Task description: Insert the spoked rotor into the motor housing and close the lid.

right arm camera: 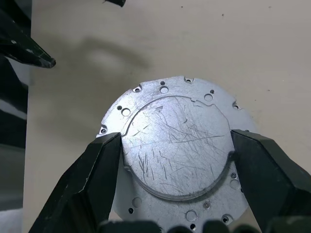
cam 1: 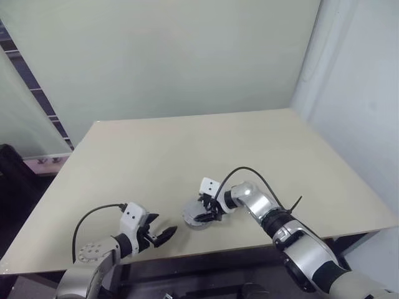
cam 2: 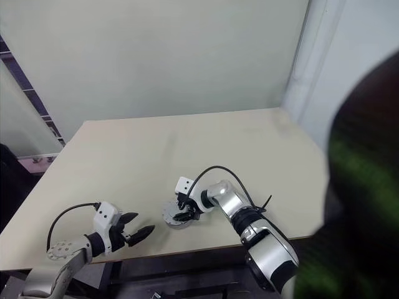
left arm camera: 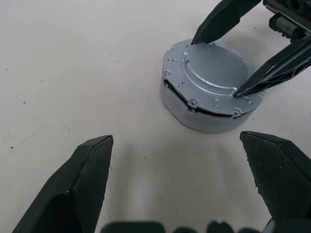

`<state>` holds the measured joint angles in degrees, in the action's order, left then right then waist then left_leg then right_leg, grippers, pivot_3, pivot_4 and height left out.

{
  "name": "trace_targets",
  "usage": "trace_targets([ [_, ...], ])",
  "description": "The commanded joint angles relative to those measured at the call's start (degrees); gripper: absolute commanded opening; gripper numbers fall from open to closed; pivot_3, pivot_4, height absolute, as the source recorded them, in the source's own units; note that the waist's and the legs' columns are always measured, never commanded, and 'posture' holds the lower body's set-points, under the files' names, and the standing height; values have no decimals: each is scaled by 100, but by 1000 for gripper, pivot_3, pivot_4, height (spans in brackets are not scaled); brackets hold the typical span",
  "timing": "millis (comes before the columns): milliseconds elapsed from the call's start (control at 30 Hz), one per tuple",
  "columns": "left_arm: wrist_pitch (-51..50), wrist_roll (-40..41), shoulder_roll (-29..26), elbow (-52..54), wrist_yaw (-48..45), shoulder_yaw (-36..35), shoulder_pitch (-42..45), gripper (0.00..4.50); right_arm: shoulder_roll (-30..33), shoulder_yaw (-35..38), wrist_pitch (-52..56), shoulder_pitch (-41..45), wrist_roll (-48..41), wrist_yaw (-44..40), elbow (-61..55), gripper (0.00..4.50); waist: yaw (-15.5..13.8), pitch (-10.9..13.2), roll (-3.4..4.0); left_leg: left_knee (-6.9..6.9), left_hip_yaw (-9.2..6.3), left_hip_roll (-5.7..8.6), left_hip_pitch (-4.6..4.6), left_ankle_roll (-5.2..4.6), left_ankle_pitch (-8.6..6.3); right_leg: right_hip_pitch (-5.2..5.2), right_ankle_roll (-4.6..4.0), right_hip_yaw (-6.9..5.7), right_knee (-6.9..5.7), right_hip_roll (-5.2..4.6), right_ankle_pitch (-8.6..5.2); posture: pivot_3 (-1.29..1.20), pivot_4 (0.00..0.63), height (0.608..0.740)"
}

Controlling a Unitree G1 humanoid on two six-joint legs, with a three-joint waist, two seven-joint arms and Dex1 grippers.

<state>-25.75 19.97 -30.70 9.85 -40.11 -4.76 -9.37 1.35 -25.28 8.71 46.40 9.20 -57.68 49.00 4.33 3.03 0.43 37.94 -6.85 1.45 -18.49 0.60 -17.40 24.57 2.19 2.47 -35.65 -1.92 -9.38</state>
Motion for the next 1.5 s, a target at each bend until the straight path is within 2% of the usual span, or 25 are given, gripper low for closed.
trace_targets([
  [33, 46, -10, -34, 240, 10, 1, 84, 4500, 2, -87, 1, 172, 158, 16, 14, 3338, -1, 0, 0, 1, 0, 0, 0, 0, 0, 0, 0, 0, 0, 0, 0, 0, 0, 740],
  [1500, -53, -3, -38, 371, 26, 163, 109, 4500, 160, -769, -133, 542, 814, -401, 706, 3267, -5, -8, 13, 9, -3, 6, 9, 0, 1, -16, -3, 1, -3, -2, 2, 0, 0, 740],
])
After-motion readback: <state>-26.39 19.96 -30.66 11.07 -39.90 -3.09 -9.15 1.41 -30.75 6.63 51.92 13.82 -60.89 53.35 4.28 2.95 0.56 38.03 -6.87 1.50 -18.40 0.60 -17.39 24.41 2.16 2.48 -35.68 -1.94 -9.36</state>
